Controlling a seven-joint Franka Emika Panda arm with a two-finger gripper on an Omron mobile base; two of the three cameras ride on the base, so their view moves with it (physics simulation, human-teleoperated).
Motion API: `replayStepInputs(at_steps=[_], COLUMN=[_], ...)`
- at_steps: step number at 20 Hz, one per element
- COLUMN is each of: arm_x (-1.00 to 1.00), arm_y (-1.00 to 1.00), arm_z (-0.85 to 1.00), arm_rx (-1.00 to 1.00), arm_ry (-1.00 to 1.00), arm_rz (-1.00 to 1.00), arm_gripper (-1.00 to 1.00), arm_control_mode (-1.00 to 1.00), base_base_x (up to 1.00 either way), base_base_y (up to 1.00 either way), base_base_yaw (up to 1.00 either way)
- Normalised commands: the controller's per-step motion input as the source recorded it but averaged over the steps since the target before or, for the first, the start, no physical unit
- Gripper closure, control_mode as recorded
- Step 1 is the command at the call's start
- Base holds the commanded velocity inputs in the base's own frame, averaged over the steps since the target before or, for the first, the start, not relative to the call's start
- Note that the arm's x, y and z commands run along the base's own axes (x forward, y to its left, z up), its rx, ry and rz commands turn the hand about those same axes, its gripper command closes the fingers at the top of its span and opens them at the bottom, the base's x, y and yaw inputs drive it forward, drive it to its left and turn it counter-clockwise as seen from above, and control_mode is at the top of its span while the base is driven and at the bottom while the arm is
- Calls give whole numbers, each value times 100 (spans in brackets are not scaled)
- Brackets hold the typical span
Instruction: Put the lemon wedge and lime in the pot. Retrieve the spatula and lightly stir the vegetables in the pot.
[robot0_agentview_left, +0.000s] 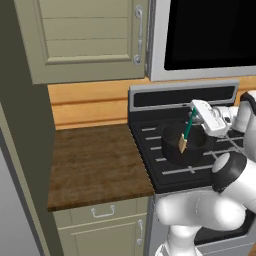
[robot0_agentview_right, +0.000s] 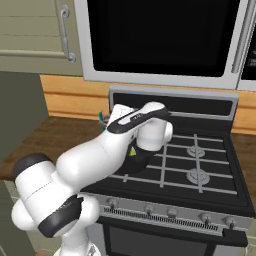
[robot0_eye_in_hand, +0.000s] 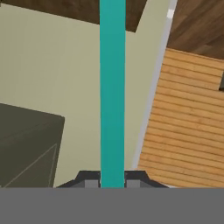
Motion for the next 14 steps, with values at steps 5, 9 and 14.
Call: replayStepInputs(at_steps=[5,9,14], arm_x=[41,48,61], arm_y=[-27,-24,-20], arm_z=[13,2,-7], arm_rx=[2,2,0], arm_ry=[2,0,5], arm_rz=[0,0,0], arm_gripper=[100,100,100], arm_control_mode=[-100,-100,-100], base_base_x=[0,0,0], base_base_y=[0,0,0], base_base_yaw=[0,0,0])
